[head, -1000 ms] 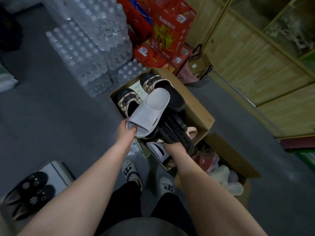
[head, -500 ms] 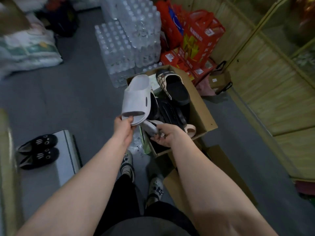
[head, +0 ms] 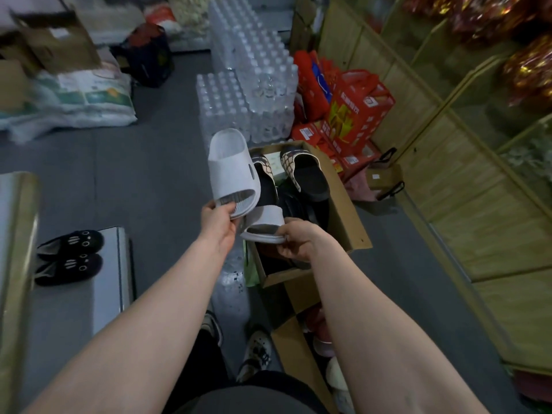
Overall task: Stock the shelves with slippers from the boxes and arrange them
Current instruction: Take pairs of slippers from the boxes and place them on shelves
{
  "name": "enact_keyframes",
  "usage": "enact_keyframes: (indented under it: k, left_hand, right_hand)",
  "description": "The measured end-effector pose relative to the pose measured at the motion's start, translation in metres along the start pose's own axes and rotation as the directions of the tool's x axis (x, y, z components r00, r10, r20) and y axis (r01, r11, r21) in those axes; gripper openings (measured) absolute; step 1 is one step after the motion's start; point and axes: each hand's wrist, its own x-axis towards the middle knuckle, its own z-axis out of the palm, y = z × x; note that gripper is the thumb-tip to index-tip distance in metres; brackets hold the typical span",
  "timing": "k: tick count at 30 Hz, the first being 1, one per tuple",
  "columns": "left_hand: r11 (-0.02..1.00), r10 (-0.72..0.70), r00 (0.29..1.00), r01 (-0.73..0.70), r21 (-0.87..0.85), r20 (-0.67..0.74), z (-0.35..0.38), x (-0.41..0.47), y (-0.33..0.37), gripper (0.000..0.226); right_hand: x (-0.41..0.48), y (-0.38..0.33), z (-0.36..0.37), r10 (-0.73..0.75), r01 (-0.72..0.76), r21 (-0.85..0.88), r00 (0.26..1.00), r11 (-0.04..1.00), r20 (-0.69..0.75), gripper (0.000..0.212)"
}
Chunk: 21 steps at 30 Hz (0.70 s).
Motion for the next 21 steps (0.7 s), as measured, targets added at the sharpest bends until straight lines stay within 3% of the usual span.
enact_keyframes:
  k: [6, 9, 16, 21]
  left_hand:
    - [1.000, 0.012, 1.000, -0.012, 0.001, 0.002, -0.008, -0.006, 0.002, 0.038]
    - [1.000, 0.027, 0.999, -0.027, -0.003, 0.017, -0.003, -0.013, 0.002, 0.044]
    - [0.997, 0.069, 0.994, -0.072, 0.039, 0.085, 0.007, -0.024, -0.009, 0.061]
    - [0.997, -0.017, 0.994, 0.008, 0.077, 0.110, 0.002, -0.028, -0.017, 0.030]
  right_hand:
    - [-0.014, -0.006, -0.009, 0.052, -0.051, 0.014, 0.991, 0.999, -0.125, 0.020]
    - [-0.027, -0.016, -0.014, 0.000, 0.001, 0.007, 0.984, 1.000, -0.176, 0.018]
    - [-0.034, -0.017, -0.028, -0.404, 0.373, -0.183, 0.896, 0.910, -0.185, 0.073]
    - [-0.007, 0.006, -0.026, -0.486, 0.408, -0.310, 0.840, 0.859, -0.242, 0.082]
